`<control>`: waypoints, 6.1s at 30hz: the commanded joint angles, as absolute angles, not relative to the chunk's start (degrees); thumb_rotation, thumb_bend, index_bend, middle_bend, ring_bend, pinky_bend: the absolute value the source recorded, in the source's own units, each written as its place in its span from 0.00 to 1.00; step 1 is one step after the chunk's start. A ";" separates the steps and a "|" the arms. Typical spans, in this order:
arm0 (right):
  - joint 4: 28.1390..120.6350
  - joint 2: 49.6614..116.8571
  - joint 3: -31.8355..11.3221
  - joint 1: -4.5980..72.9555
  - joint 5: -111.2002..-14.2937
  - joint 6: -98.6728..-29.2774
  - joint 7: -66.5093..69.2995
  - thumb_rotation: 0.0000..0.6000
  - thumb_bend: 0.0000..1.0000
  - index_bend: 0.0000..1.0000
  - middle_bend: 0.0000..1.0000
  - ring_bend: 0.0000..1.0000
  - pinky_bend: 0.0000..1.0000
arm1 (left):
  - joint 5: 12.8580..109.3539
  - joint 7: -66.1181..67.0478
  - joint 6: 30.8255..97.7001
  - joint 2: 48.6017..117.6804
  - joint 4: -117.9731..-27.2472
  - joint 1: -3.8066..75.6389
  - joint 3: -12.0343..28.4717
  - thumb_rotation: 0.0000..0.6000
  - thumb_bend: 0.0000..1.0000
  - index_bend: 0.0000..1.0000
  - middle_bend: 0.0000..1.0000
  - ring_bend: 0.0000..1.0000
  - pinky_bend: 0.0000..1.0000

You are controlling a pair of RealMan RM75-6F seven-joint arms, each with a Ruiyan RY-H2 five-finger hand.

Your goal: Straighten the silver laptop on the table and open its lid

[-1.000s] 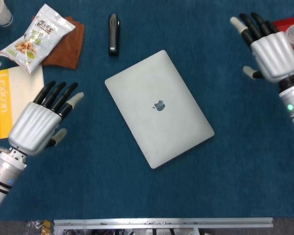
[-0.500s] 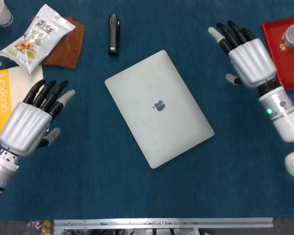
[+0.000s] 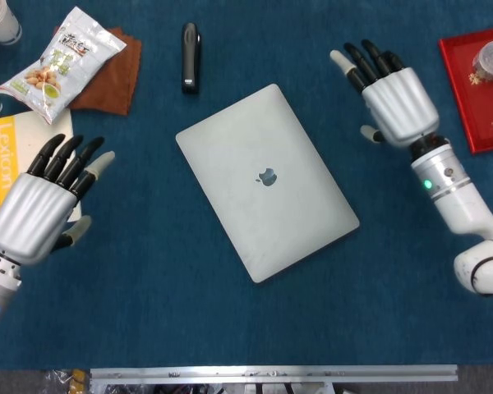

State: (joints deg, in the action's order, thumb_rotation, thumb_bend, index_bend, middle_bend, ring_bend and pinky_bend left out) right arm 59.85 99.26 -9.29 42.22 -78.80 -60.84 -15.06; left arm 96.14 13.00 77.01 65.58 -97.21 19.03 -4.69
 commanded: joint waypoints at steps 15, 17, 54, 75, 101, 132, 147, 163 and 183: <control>52.43 106.51 -9.86 44.75 -79.53 -59.55 -14.66 1.00 0.00 0.00 0.08 0.00 0.22 | 96.32 11.58 77.29 65.04 -96.26 18.11 -3.98 1.00 0.27 0.01 0.04 0.00 0.05; 50.71 107.76 -9.98 45.39 -79.83 -59.42 -14.52 1.00 0.00 0.00 0.08 0.00 0.22 | 96.34 11.45 77.51 64.86 -96.17 17.85 -3.98 1.00 0.27 0.01 0.04 0.00 0.05; 22.11 124.97 -11.30 54.98 -81.16 -54.18 -5.00 1.00 0.00 0.00 0.09 0.00 0.23 | 95.59 6.13 79.12 64.79 -91.69 16.37 -2.11 1.00 0.27 0.01 0.04 0.00 0.05; 18.46 130.00 -13.10 59.25 -80.17 -53.99 -4.70 1.00 0.00 0.00 0.10 0.00 0.23 | 95.77 4.68 80.34 64.15 -91.13 15.41 -1.90 1.00 0.27 0.01 0.03 0.00 0.05; 35.21 114.68 -13.65 51.95 -79.14 -63.61 -8.40 1.00 0.00 0.00 0.10 0.00 0.24 | 97.15 5.97 76.85 63.82 -93.01 17.74 -1.59 1.00 0.27 0.01 0.04 0.00 0.05; 89.84 73.69 -10.13 28.51 -72.13 -76.06 -25.12 1.00 0.09 0.00 0.10 0.00 0.24 | 96.89 3.47 72.15 69.69 -89.24 23.20 -0.58 1.00 0.27 0.07 0.10 0.00 0.07; 96.23 67.24 -6.62 19.03 -76.21 -84.76 -22.47 1.00 0.09 0.00 0.10 0.00 0.24 | 100.85 0.65 64.68 69.92 -88.19 29.92 -2.02 1.00 0.27 0.07 0.11 0.00 0.07; 97.46 65.32 -6.28 15.14 -78.27 -86.47 -20.64 1.00 0.09 0.00 0.10 0.00 0.24 | 101.59 -1.68 53.71 74.67 -85.23 40.75 -0.85 1.00 0.28 0.07 0.10 0.00 0.07; 94.46 66.42 -6.93 13.34 -78.10 -84.78 -16.86 1.00 0.09 0.00 0.10 0.00 0.24 | 93.37 -4.06 42.57 81.70 -77.80 49.67 1.82 1.00 0.44 0.06 0.09 0.00 0.07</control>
State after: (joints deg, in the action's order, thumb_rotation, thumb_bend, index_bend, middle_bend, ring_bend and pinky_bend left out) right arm 94.49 66.39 -6.90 13.36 -78.13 -84.80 -16.88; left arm 93.83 -3.95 43.06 81.25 -78.20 49.21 1.58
